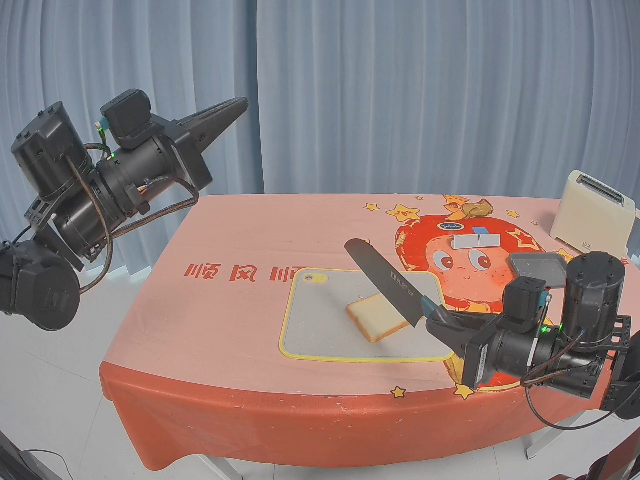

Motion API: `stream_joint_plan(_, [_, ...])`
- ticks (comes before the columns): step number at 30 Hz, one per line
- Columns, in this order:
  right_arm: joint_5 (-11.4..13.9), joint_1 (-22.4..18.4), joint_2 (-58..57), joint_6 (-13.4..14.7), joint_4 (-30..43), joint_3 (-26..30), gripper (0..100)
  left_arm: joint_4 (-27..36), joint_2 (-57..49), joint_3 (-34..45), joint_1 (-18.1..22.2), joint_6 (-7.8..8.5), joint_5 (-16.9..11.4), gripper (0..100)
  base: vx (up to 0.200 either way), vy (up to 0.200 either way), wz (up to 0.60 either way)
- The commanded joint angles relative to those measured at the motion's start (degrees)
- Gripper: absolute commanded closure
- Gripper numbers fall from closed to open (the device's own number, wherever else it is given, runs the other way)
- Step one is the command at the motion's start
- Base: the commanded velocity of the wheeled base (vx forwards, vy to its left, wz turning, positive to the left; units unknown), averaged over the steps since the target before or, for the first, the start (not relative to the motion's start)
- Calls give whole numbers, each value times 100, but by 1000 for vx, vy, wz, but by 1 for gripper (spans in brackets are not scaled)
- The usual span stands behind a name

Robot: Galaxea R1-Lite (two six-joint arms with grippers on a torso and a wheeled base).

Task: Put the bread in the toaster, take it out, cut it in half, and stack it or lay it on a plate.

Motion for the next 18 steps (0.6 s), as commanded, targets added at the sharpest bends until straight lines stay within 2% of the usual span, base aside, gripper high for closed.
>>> stream_joint_plan(1, [-41, 14, -33, 149, 347, -214, 100, 92, 217, 15, -149, -28, -107, 100, 0, 0, 0])
stream_joint_plan(2, [-41, 14, -33, 158, 364, -214, 100, 101, 225, 15, -166, -28, -107, 100, 0, 0, 0])
stream_joint_plan(3, [-58, 14, -94, 167, 505, -222, 100, 136, 401, -3, -403, -28, -89, 100, 0, 0, 0])
stream_joint_plan(4, [-58, 14, -94, 167, 505, -222, 100, 136, 401, -3, -403, -28, -89, 100, 0, 0, 0])
stream_joint_plan(5, [-50, 5, -147, 167, 610, -258, 100, 101, 682, -3, -597, -28, -45, 100, 0, 0, 0])
stream_joint_plan(9, [-58, -4, -129, 176, 698, -284, 100, 22, 1166, 15, -755, -10, -19, 100, 0, 0, 0])
stream_joint_plan(14, [-252, -39, -94, 176, 716, -284, 100, -110, 1799, -117, -931, -19, 16, 100, 0, 0, 0])
stream_joint_plan(18, [-252, -48, -85, 176, 724, -258, 100, -93, 2054, -152, -1063, -10, 227, 100, 0, 0, 0])
